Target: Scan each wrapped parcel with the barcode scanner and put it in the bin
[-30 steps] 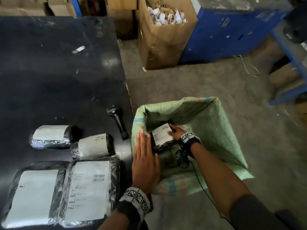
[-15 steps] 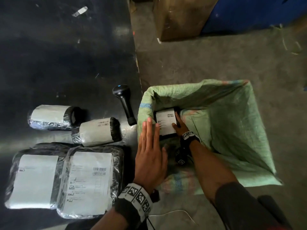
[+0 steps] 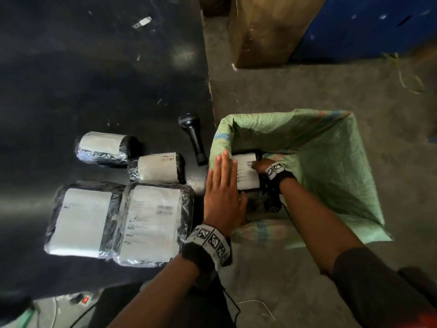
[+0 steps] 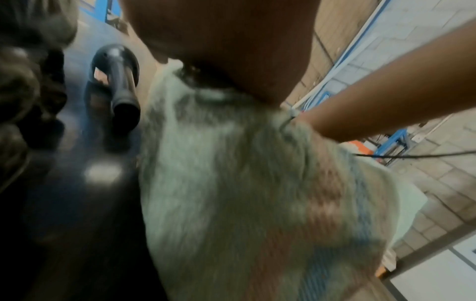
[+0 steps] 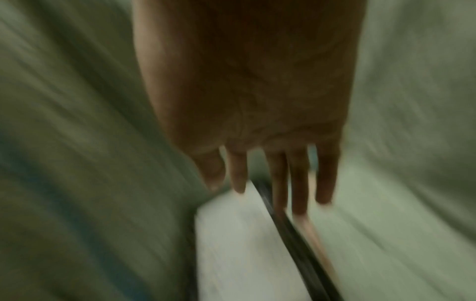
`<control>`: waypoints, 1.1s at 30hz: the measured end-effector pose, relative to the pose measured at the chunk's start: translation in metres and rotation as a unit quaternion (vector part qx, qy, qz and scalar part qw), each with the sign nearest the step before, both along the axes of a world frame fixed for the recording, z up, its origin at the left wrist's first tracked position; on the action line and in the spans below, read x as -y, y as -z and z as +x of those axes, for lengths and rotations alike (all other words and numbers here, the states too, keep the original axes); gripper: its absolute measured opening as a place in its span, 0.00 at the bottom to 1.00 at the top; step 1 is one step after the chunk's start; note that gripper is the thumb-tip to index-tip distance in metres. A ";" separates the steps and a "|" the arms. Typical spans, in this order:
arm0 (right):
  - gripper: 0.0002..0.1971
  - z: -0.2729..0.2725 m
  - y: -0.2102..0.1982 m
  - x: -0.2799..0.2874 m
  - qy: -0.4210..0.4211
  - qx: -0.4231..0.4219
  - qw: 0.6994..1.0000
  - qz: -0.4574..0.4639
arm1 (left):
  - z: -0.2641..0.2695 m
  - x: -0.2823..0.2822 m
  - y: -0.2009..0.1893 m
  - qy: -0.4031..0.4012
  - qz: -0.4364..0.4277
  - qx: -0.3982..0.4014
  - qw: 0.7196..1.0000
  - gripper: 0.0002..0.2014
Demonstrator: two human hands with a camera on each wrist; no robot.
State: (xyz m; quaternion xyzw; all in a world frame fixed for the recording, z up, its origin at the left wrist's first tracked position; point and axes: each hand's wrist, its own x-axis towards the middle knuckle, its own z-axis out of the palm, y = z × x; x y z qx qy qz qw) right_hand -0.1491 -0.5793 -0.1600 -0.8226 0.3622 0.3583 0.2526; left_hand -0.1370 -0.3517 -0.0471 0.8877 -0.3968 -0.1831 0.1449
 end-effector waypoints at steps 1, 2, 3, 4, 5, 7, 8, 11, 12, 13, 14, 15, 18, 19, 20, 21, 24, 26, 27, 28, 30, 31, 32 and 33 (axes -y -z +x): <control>0.25 0.008 -0.025 -0.004 0.026 0.028 0.999 -0.002 | 0.004 -0.003 -0.006 0.013 -0.006 -0.016 1.000 0.40; 0.24 0.014 -0.050 -0.009 0.035 0.048 0.998 -0.015 | 0.009 -0.007 -0.015 0.027 -0.021 -0.040 0.999 0.39; 0.24 0.019 -0.075 -0.014 0.043 0.063 0.997 -0.024 | 0.015 -0.012 -0.026 0.033 -0.043 -0.071 0.996 0.36; 0.25 0.022 -0.096 -0.019 0.049 0.079 0.995 -0.029 | 0.022 -0.020 -0.039 0.029 -0.069 -0.102 0.992 0.34; 0.26 0.024 -0.118 -0.025 0.052 0.092 0.994 -0.034 | 0.030 -0.031 -0.052 0.017 -0.099 -0.121 0.988 0.32; 0.23 0.029 -0.160 -0.044 0.069 0.169 0.982 -0.044 | 0.043 -0.062 -0.073 -0.009 -0.158 -0.115 0.981 0.31; 0.19 0.034 -0.173 -0.054 0.092 0.221 0.970 -0.037 | 0.050 -0.081 -0.080 -0.019 -0.187 -0.102 0.977 0.30; 0.09 0.053 -0.195 -0.086 0.126 0.337 0.933 -0.001 | 0.064 -0.145 -0.081 -0.053 -0.222 -0.053 0.972 0.30; 0.08 0.062 -0.196 -0.096 0.132 0.355 0.925 0.023 | 0.067 -0.166 -0.077 -0.066 -0.211 -0.035 0.975 0.30; 0.10 0.073 -0.195 -0.107 0.136 0.362 0.921 0.045 | 0.068 -0.186 -0.072 -0.078 -0.197 -0.021 0.977 0.31; 0.13 0.084 -0.192 -0.117 0.144 0.361 0.919 0.062 | 0.067 -0.204 -0.064 -0.092 -0.185 -0.017 0.978 0.32; 0.16 0.096 -0.184 -0.126 0.152 0.344 0.923 0.077 | 0.065 -0.220 -0.056 -0.106 -0.178 -0.023 0.978 0.34; 0.26 0.130 -0.149 -0.142 0.158 0.285 0.941 0.094 | 0.052 -0.253 -0.029 -0.145 -0.172 -0.069 0.972 0.39; 0.30 0.138 -0.140 -0.149 0.152 0.261 0.950 0.085 | 0.045 -0.260 -0.022 -0.153 -0.169 -0.082 0.970 0.40; 0.33 0.146 -0.130 -0.152 0.147 0.244 0.956 0.071 | 0.039 -0.264 -0.015 -0.158 -0.169 -0.095 0.968 0.41; 0.35 0.153 -0.121 -0.154 0.149 0.232 0.960 0.051 | 0.034 -0.266 -0.010 -0.162 -0.170 -0.105 0.966 0.42; 0.38 0.170 -0.104 -0.156 0.191 0.221 0.956 0.031 | 0.028 -0.263 -0.002 -0.174 -0.178 -0.116 0.961 0.46; 0.38 0.179 -0.095 -0.152 0.222 0.214 0.950 0.043 | 0.029 -0.260 0.002 -0.185 -0.198 -0.122 0.955 0.47; 0.37 0.182 -0.092 -0.149 0.236 0.218 0.946 0.050 | 0.031 -0.259 0.004 -0.188 -0.211 -0.123 0.951 0.48; 0.36 0.184 -0.091 -0.147 0.246 0.221 0.942 0.060 | 0.032 -0.259 0.005 -0.188 -0.224 -0.127 0.948 0.49; 0.34 0.187 -0.088 -0.145 0.257 0.235 0.934 0.077 | 0.032 -0.259 0.006 -0.179 -0.244 -0.136 0.943 0.53; 0.32 0.189 -0.087 -0.146 0.261 0.246 0.930 0.083 | 0.032 -0.259 0.006 -0.172 -0.250 -0.136 0.943 0.56; 0.30 0.190 -0.084 -0.147 0.273 0.257 0.922 0.099 | 0.032 -0.259 0.007 -0.165 -0.253 -0.135 0.944 0.57; 0.28 0.190 -0.082 -0.149 0.296 0.263 0.910 0.121 | 0.032 -0.258 0.008 -0.164 -0.255 -0.136 0.943 0.57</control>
